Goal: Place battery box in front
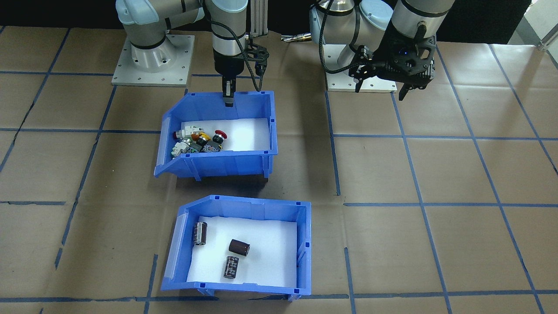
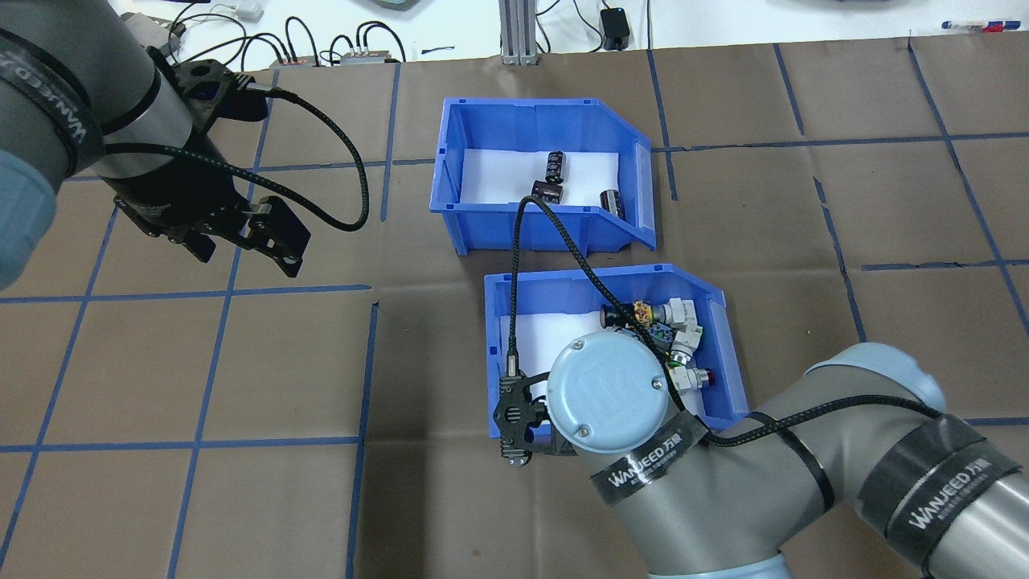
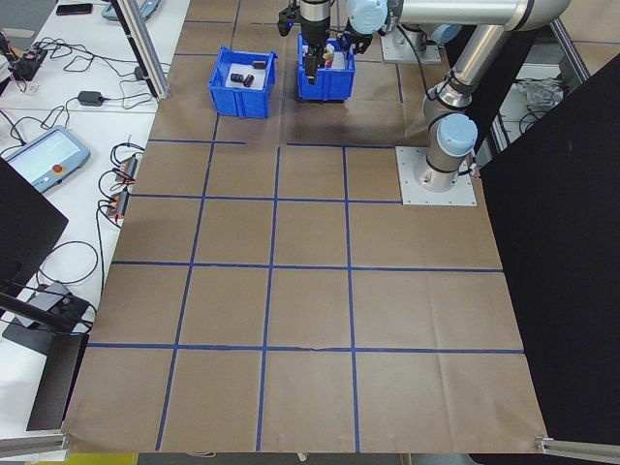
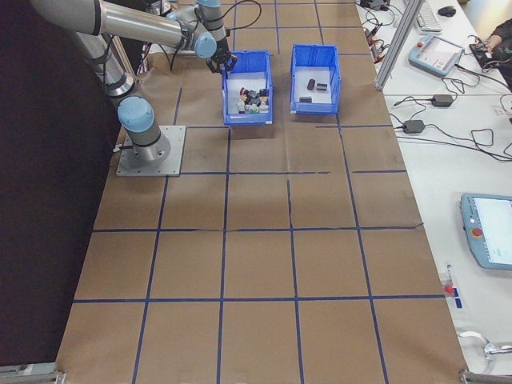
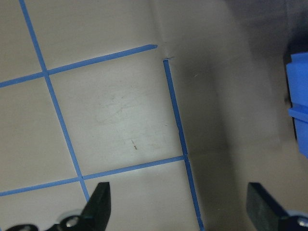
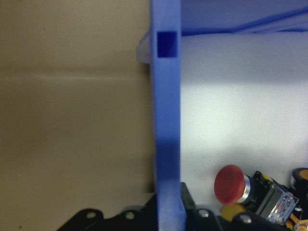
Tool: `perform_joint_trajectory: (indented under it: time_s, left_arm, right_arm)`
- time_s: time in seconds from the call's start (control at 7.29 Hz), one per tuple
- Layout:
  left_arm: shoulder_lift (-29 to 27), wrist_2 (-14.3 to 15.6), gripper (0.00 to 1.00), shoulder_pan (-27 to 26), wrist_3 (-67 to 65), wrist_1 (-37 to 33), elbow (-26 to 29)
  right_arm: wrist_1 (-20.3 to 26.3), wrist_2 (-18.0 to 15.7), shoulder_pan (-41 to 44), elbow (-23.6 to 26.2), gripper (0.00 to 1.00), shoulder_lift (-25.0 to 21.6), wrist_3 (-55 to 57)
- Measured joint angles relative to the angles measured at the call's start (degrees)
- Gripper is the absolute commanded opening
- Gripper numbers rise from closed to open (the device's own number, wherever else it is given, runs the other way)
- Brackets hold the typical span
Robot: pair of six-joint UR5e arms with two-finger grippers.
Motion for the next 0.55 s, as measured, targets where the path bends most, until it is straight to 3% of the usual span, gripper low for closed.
perform_joint_trajectory:
  time_s: [0.27,0.55]
  left_arm:
    - [0.30,0.12,0.99,0.05,-0.01,0.03,0.08]
    - [0.42,0.16,0.99,0.06,-0.13,0.31,0.23]
  right_arm:
    - [-1.57,-0.27,2.01,-0.60,0.09,1.98,1.25]
    - [-1.80,-0.06,2.35,-0.63,1.00,2.51,1.53]
